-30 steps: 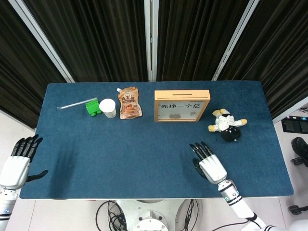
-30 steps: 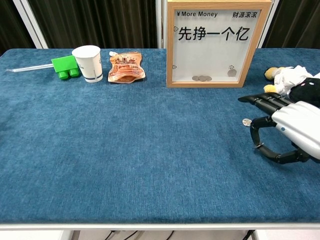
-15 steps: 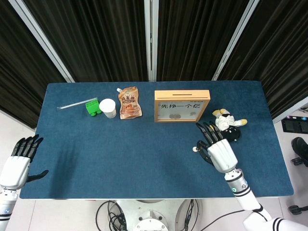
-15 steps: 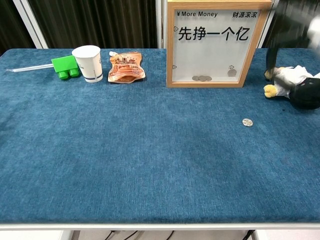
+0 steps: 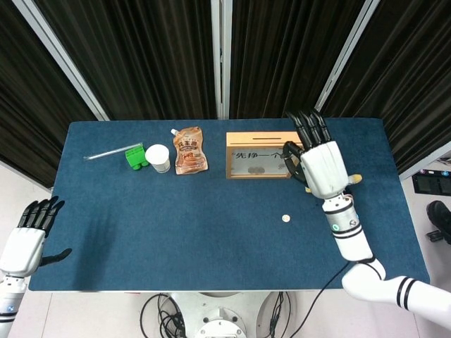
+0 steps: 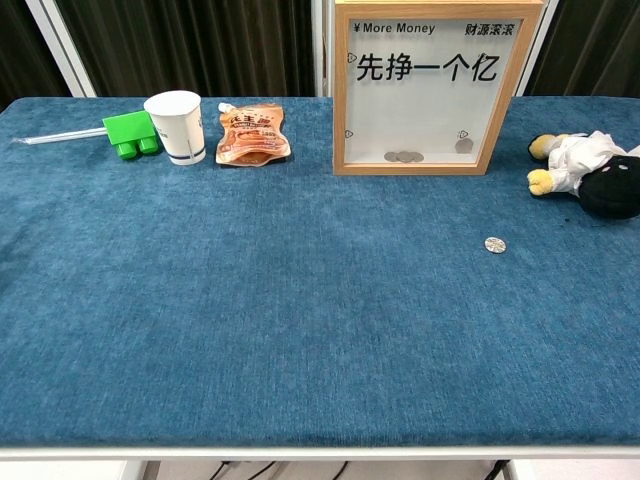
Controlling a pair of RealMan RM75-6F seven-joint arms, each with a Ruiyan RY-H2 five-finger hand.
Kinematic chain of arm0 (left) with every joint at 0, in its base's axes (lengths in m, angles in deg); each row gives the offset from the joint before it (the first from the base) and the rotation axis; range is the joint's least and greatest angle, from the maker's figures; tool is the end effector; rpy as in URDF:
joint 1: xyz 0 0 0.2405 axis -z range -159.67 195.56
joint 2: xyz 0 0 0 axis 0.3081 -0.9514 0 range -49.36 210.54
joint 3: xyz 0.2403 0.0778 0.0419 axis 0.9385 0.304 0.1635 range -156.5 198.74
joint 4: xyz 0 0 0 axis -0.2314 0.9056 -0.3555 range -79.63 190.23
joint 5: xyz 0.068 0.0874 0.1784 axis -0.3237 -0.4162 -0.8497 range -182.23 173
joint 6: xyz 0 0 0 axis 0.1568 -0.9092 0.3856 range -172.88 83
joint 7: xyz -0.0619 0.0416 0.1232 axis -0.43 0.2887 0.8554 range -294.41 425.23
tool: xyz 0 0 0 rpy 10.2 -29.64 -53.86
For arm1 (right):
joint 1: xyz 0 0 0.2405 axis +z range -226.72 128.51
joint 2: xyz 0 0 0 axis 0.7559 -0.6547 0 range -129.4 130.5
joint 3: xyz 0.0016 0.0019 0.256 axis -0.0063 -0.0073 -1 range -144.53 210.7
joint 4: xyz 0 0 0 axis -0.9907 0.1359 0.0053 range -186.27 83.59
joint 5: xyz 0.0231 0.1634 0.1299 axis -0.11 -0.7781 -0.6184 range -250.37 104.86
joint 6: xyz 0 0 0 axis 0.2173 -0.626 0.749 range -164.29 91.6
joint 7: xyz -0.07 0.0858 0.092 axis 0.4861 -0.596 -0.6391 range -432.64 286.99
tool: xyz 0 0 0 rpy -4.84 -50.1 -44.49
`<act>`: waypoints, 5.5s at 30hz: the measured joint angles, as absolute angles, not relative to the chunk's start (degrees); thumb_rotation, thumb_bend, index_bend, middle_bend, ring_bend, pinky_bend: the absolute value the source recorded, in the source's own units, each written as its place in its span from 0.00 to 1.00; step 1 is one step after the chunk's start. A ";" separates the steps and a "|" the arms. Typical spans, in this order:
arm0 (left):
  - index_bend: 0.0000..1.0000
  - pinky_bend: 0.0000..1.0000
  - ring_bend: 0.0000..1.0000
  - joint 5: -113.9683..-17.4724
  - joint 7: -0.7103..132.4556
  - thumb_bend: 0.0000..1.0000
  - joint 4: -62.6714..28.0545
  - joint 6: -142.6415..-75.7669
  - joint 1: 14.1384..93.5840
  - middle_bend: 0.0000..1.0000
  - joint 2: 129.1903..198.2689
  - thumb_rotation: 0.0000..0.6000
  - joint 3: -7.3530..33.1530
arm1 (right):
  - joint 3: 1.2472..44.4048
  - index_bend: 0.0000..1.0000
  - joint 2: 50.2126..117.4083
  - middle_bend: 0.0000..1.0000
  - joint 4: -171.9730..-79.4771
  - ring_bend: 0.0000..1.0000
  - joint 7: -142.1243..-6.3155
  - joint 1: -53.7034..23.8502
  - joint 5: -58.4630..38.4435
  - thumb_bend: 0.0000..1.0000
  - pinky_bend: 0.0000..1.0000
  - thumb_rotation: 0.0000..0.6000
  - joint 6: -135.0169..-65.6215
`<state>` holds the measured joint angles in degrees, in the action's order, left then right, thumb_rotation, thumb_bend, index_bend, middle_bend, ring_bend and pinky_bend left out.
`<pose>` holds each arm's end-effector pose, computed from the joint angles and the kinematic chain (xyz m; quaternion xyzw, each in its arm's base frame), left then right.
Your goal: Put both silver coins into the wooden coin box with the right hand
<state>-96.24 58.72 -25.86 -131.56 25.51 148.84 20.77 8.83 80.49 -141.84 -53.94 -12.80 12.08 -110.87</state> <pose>-0.3230 0.1892 0.1460 -0.6345 -0.3566 -0.4099 0.5497 -0.1002 -0.3566 0.1198 0.6241 -0.1704 0.5692 0.5074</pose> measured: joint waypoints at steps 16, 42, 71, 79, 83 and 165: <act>0.04 0.00 0.00 -96.00 57.92 0.03 -25.32 -130.62 26.07 0.00 148.67 1.00 20.74 | 3.73 0.77 79.54 0.05 -140.87 0.00 -37.22 -1.17 -21.49 0.43 0.00 1.00 -95.23; 0.04 0.00 0.00 -95.76 55.71 0.03 -23.89 -131.05 25.85 0.00 148.70 1.00 20.69 | 7.14 0.77 82.53 0.05 -137.12 0.00 -30.49 9.63 -42.70 0.44 0.00 1.00 -97.14; 0.04 0.00 0.00 -95.41 55.75 0.03 -24.22 -130.60 26.16 0.00 148.41 1.00 20.47 | 9.95 0.47 81.93 0.03 -136.68 0.00 -32.55 11.72 -45.27 0.44 0.00 1.00 -96.70; 0.04 0.00 0.00 -95.32 55.80 0.03 -24.23 -130.57 26.20 0.00 148.42 1.00 20.43 | 10.50 0.00 80.28 0.00 -137.87 0.00 -33.23 11.75 -46.56 0.39 0.00 1.00 -95.39; 0.04 0.00 0.00 -95.31 55.93 0.03 -24.28 -130.63 26.15 0.00 148.47 1.00 20.44 | 10.71 0.00 79.95 0.00 -138.26 0.00 -34.67 11.40 -45.21 0.39 0.00 1.00 -95.53; 0.04 0.00 0.00 -95.31 55.57 0.03 -22.01 -131.71 25.10 0.01 150.18 1.00 20.64 | 32.02 0.37 101.54 0.01 -107.53 0.00 -65.99 -24.43 15.16 0.27 0.00 1.00 -106.95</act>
